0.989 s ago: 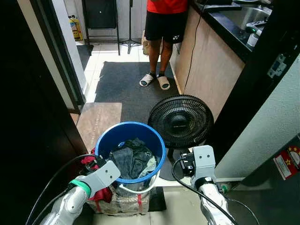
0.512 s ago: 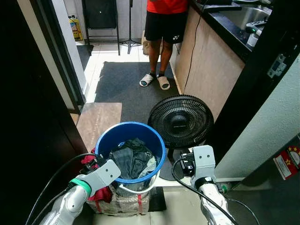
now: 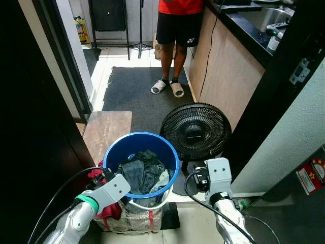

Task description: Clothes washing

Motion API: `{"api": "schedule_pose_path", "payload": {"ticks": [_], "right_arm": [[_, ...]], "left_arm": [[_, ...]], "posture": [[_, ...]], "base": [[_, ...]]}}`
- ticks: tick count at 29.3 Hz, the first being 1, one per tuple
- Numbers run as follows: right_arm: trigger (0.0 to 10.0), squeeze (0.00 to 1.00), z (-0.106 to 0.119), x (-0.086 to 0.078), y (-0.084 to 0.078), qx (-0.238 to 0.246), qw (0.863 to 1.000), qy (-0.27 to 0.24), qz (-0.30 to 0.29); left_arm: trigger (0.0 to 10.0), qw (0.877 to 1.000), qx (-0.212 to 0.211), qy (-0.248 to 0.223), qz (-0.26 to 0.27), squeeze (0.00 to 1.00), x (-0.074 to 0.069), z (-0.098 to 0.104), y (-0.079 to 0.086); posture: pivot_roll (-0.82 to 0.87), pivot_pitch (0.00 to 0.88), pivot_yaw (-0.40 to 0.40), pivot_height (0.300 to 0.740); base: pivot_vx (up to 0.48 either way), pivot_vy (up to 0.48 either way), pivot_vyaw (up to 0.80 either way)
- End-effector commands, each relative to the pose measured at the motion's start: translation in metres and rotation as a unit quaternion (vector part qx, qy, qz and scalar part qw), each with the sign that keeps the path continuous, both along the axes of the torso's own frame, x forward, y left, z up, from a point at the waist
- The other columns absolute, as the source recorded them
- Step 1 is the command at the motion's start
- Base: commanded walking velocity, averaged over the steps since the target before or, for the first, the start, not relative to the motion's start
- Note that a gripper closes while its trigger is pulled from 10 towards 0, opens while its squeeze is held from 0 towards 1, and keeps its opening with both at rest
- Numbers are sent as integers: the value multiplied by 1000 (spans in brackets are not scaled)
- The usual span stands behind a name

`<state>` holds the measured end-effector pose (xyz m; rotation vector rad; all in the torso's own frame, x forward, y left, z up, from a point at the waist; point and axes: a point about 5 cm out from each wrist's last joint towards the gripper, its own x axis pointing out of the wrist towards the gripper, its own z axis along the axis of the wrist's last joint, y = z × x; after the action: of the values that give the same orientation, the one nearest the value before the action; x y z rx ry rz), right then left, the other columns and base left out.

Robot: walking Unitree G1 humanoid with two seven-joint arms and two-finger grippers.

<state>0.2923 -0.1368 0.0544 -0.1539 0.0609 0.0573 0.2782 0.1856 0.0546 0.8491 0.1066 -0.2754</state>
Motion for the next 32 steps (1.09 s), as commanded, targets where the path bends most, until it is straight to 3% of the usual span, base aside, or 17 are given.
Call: {"api": "schedule_pose_path", "payload": {"ticks": [1, 11, 13, 15, 17, 20, 21, 22, 23, 26, 27, 28, 29, 32], "right_arm": [[10000, 0, -4, 0, -1, -3, 1000, 11, 1], [10000, 0, -2, 2, 0, -1, 1000, 8, -3], [10000, 0, -2, 2, 1, -1, 1000, 7, -1], [10000, 0, -3, 1, -1, -2, 1000, 9, -1], [10000, 0, -3, 2, -1, -3, 1000, 9, -1], [10000, 0, -3, 2, -1, -3, 1000, 9, 0], [10000, 0, -3, 2, -1, -3, 1000, 9, 1], [10000, 0, -2, 3, -1, -4, 1000, 8, 2], [10000, 0, -2, 3, -1, -4, 1000, 8, 3], [10000, 0, -2, 3, -2, -5, 1000, 8, 3], [10000, 0, -4, 0, -4, -7, 1000, 12, 5], [10000, 0, -4, 0, -4, -8, 1000, 13, 5], [10000, 0, -5, -2, -5, -9, 1000, 13, 4], [10000, 0, -5, -2, -6, -10, 1000, 13, 3]], "left_arm": [[10000, 1000, 4, 18, 6, 0, -4, -7, 5], [10000, 1000, 3, 19, 15, 0, -3, -8, 7], [10000, 999, 18, -28, 17, 0, -6, 1, 3], [10000, 999, -38, -19, 21, 16, -7, 9, -5], [10000, 987, -145, 48, 48, 0, -9, 8, -12], [10000, 980, -176, 76, 52, 0, -9, 5, -15], [10000, 960, -251, 118, 39, 0, -11, 5, -26], [10000, 925, -351, 144, 29, 0, -10, 9, -36], [10000, 867, -465, 179, 7, 0, -9, 15, -54], [10000, 858, -479, 184, 3, 0, -9, 16, -58], [10000, 849, -493, 191, -9, 0, -7, 19, -70], [10000, 848, -494, 192, -11, 0, -7, 19, -73], [10000, 856, -483, 185, -15, 0, -6, 18, -76], [10000, 861, -475, 183, -18, 0, -6, 19, -76]], "posture": [[21, 49, 47, 740], [27, 46, 51, 740], [27, 48, 51, 740], [29, 49, 43, 740], [29, 49, 40, 740], [29, 48, 37, 740], [27, 46, 36, 740], [19, 47, 28, 740], [19, 50, 21, 740], [19, 50, 21, 740], [12, 55, 17, 740], [12, 55, 17, 740], [5, 58, 22, 740], [5, 58, 22, 740]], "base": [[0, 0, 0], [0, 0, 0], [0, 0, 0], [0, 0, 0], [0, 0, 0], [0, 0, 0], [0, 0, 0], [0, 0, 0], [0, 0, 0], [0, 0, 0], [0, 0, 0], [0, 0, 0], [0, 0, 0], [0, 0, 0]]}}
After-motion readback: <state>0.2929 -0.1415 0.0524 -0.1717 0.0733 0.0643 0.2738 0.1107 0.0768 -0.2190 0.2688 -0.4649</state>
